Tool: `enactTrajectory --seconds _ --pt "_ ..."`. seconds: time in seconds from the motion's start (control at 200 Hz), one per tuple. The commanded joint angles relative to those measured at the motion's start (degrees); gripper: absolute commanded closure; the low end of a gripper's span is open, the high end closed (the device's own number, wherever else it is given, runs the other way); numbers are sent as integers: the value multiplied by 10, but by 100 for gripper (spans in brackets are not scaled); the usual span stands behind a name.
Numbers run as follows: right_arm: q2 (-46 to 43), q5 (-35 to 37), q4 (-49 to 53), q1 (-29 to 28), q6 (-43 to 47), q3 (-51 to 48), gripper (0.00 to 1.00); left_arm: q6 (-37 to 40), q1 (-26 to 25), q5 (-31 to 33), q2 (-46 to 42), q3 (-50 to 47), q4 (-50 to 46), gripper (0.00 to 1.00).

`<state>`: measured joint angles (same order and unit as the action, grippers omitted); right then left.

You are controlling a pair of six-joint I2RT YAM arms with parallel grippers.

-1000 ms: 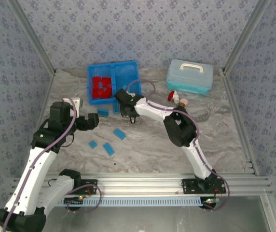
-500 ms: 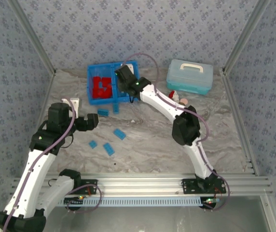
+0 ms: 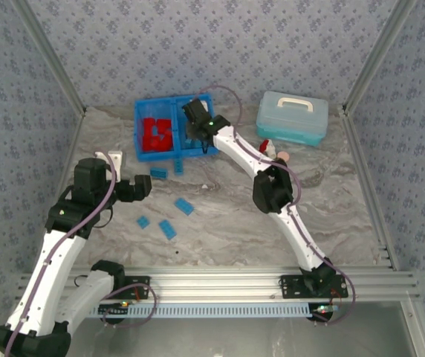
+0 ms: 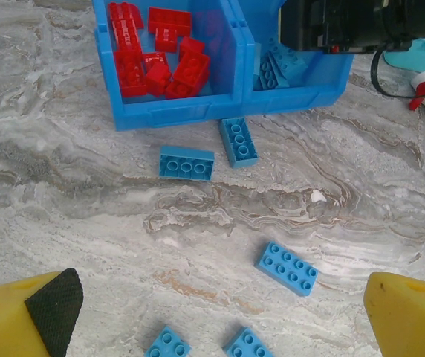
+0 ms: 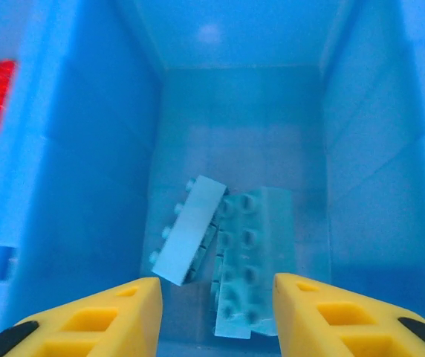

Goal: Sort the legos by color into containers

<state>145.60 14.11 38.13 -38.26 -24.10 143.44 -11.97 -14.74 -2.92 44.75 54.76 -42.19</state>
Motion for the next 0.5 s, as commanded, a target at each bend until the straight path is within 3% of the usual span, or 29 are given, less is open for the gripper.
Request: enactTrajectory --seconds 0.0,0.095,0.29,0.495 --pt "-40 -11 27 -1 0 27 55 8 0 7 1 3 0 1" --pt "-90 -18 28 -14 7 -7 58 8 0 8 1 3 0 1" --pt "-222 -14 -58 -81 -25 -236 56 8 0 16 -5 4 0 1" --pt "-221 27 -41 -139 -88 -315 55 8 -1 18 -6 3 0 1"
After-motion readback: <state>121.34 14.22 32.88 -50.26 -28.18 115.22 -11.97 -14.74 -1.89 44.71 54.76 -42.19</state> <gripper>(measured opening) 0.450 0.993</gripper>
